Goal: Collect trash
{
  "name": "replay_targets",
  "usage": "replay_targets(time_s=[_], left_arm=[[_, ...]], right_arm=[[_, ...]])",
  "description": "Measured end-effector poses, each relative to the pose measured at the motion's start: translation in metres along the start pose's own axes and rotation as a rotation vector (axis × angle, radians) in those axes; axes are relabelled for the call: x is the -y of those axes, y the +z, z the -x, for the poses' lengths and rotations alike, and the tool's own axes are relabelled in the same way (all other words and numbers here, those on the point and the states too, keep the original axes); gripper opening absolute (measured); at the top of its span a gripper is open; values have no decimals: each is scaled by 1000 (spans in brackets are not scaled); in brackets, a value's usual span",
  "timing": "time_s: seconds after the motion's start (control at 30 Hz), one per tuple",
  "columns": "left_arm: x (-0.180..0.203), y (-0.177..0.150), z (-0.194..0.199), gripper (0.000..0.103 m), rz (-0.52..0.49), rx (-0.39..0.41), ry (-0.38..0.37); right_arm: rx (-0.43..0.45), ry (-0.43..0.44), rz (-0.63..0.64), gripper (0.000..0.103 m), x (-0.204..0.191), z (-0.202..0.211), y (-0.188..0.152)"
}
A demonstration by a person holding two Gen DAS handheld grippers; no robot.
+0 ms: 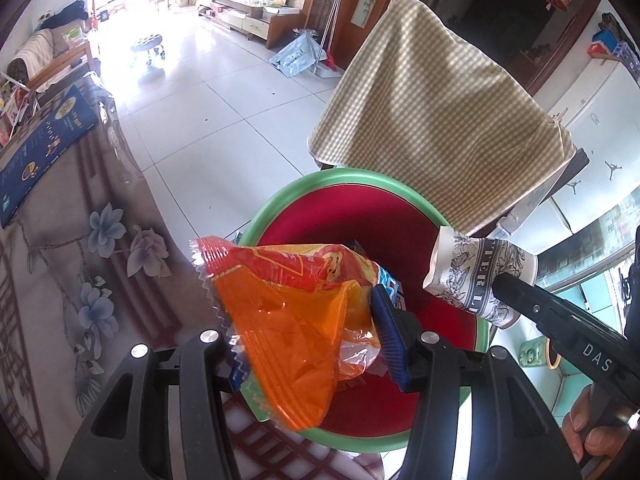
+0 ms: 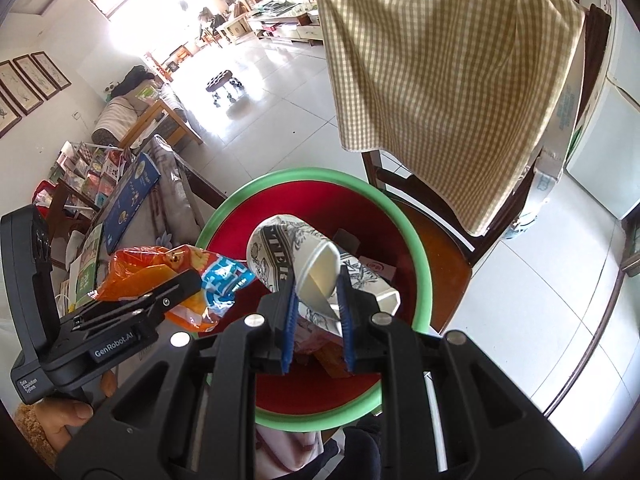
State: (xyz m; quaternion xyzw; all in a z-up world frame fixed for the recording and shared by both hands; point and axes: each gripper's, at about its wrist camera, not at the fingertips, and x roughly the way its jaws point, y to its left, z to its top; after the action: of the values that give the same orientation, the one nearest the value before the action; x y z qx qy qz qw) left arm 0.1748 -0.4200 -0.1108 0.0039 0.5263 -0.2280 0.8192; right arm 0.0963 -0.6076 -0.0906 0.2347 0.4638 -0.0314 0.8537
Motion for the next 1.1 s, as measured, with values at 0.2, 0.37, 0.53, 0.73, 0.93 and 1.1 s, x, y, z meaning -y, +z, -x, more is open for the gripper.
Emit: replay_targets(time_s=[0.2, 0.37, 0.53, 0.73, 0.93, 1.1], left_arm=[[-8, 2, 4, 68, 20, 25, 6], [-22, 0, 17, 73, 47, 52, 2], [-46, -11, 55, 82, 62, 134, 15], [-97, -35, 130, 94, 107, 326, 79], [-161, -77, 220, 95, 177, 584, 232], [-205, -117, 279, 95, 200, 710, 377]], right_arm=[[-13, 7, -7, 23, -1, -5, 0], [-10, 0, -27, 40, -5, -6, -2], [46, -12, 6, 48, -34, 6, -6], [254, -15, 106, 90, -106, 43, -26], [569, -27, 196, 98, -193, 90, -73], [763, -62, 288, 98, -256, 110, -113]])
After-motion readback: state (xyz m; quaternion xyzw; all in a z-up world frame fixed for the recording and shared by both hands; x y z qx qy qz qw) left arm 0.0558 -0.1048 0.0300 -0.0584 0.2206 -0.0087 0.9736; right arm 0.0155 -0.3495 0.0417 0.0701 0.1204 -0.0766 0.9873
